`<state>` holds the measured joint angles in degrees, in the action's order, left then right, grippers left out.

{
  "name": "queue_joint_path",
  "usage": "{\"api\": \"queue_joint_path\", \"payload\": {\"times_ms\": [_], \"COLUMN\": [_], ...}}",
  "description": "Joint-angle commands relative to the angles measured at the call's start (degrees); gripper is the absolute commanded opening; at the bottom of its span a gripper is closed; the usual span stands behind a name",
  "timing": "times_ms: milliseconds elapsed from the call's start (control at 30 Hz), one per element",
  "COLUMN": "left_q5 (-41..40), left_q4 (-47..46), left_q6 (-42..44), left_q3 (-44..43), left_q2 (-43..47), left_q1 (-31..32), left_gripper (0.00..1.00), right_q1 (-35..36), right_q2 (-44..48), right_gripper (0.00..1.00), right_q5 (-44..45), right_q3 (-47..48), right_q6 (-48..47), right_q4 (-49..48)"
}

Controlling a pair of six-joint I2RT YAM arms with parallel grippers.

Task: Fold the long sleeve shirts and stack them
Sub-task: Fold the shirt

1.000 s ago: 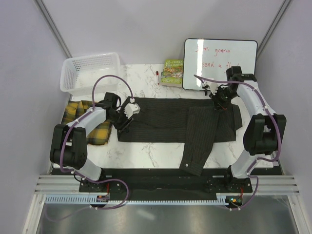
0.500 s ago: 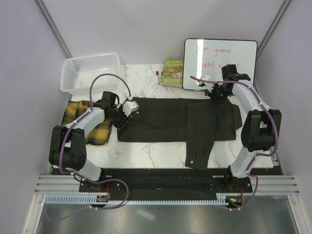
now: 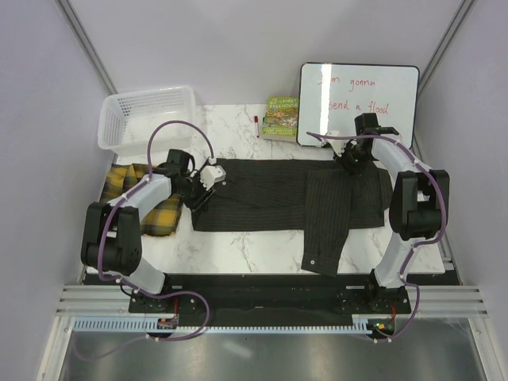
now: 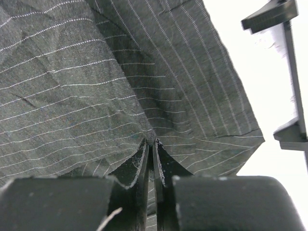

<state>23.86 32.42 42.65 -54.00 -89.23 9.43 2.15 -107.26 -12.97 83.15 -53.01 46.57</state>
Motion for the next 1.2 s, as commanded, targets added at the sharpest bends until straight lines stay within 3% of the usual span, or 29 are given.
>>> {"api": "queue_joint_path", "payload": {"times_ms": [0,500,633,1167], "left_q5": [0.0,3.0,0.8,1.7], "left_q4": [-1.0,-1.3,-3.3,-3.0], "left_q6": [3.0,1.6,0.4,0.6], "left_q3": [-0.5,-3.2,-4.1,-3.6], "left_q2": [-1.8,-6.1,-5.7,-8.1], "left_q1": [-0.3,-0.3,-0.3,-0.2], "left_gripper": [0.46,0.42,0.47,0.48], "right_q1": [0.2,0.1,0.2,0.1], "right_q2": [0.8,1.8,2.0,1.8], "right_gripper": [0.10,0.05,0.05,0.04], "right_q5": [1.4,1.0,0.9,1.2], "right_q3": [-1.4,-1.4,-1.9,-1.5], "right_q6": [1.9,2.7,2.6,2.4], "right_q4": [-1.3,-1.4,-1.4,-1.3]}}
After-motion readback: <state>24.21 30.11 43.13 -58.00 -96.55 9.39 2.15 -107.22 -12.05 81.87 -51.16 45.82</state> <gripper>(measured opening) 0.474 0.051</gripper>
